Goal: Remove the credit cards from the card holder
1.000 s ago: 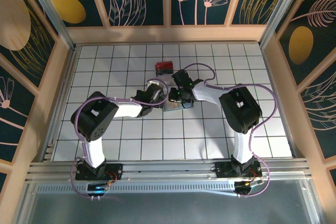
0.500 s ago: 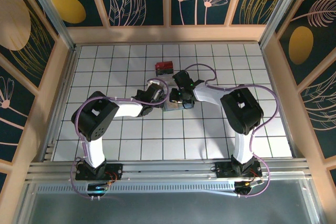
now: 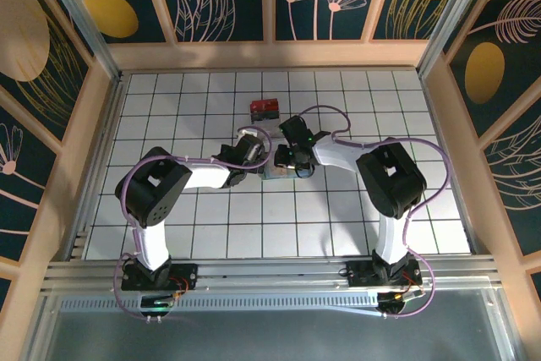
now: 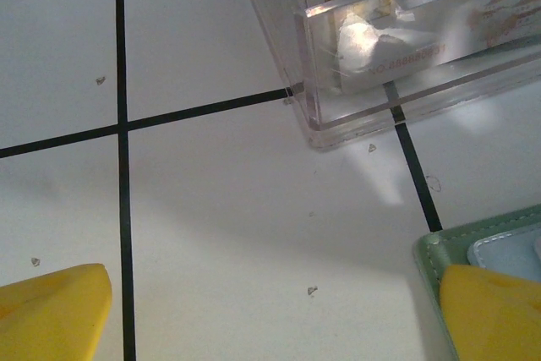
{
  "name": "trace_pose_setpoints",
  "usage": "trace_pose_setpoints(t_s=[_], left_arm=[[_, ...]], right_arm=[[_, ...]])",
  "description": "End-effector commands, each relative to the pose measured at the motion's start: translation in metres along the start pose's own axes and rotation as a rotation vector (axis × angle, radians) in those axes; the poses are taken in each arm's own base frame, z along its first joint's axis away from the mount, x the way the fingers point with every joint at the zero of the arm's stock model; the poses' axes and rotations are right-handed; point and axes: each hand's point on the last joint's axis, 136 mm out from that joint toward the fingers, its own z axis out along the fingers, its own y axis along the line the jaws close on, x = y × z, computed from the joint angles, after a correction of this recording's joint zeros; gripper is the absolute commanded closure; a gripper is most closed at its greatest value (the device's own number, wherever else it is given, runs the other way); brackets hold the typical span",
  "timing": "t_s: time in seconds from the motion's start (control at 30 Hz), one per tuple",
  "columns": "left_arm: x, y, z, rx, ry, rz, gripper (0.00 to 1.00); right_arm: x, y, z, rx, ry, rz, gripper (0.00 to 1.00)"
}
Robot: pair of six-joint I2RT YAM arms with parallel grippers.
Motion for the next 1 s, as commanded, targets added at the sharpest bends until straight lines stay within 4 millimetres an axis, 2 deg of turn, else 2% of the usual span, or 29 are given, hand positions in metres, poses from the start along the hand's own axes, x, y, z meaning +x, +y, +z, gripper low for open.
trace_pose_setpoints(t_s=[0.0, 0.17, 0.37, 0.6, 0.73, 0.87, 0.97], left_arm=[[0.022, 0.007, 0.007, -0.035, 0.076, 0.036, 0.01], [0.026, 0.006, 0.009, -0.027, 0.091, 0.044, 0.01], [0.035, 0.006, 0.01, -0.027, 0.118, 0.066, 0.01], [0.045, 0.01, 0.011, -0.039, 0.151, 0.085, 0.01], [0.048, 0.013, 0.011, -0.055, 0.159, 0.093, 0.01], [0.048, 0.015, 0.011, -0.065, 0.162, 0.095, 0.01], [0.048, 0.016, 0.011, -0.071, 0.16, 0.092, 0.01]], right_arm=[[0.015, -0.008, 0.002, -0.003, 0.044, 0.025, 0.66], [0.013, 0.0, 0.003, -0.096, 0.042, 0.043, 0.69], [0.008, 0.023, -0.011, -0.281, 0.025, 0.046, 0.76], [-0.002, 0.032, -0.027, -0.443, -0.008, 0.08, 0.81], [-0.006, 0.035, -0.035, -0.487, -0.032, 0.082, 0.86], [-0.006, 0.036, -0.038, -0.492, -0.04, 0.076, 0.99], [-0.004, 0.032, -0.039, -0.475, -0.042, 0.077, 1.0]])
